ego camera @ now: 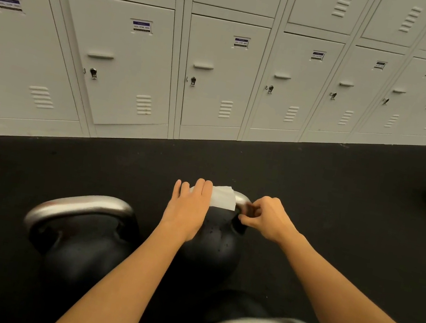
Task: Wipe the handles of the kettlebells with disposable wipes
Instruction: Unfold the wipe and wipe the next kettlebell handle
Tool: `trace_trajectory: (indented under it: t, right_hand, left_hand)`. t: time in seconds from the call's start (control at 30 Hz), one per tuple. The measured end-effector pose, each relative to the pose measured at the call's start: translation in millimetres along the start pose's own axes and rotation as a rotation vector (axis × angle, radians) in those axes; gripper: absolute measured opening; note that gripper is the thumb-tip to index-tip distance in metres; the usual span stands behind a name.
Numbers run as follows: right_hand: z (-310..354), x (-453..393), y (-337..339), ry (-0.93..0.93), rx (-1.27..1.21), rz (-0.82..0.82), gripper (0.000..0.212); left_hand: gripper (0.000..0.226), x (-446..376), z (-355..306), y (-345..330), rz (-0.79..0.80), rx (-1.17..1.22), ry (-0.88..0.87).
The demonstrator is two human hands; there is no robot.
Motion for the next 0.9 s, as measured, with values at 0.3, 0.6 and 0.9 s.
trace_trajectory:
  t: [0.3,0.6,0.9]
  right_hand:
    - [-7.4,3.8,-3.9,-0.020,-0.154,0.062,0.028]
    - [-9.9,1.9,-10.1,-0.002,-0.078,0.074,0.030]
    - [-10.7,-0.9,-14.1,-0.001,-0.141,0.108,0.023]
  left_hand:
    - [0.063,-2.8,-41.4,6.3,-0.197,-0.175,-0.162]
    - [0.069,-10.1,-65.9,-14.6,-0.168,-0.235,-0.440]
    - [0.043,-8.4,-20.4,-1.9,-0.298,0.242,0.021]
Point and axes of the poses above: each hand's wrist, its own x-axis away from the middle knuckle, its own y-axis out of the back of the hand, z = x × y, the point moved 4 cm from there along -x, towards the middle knuckle, and after that the axes turned 1 degree about -x, right-handed, at the moved point
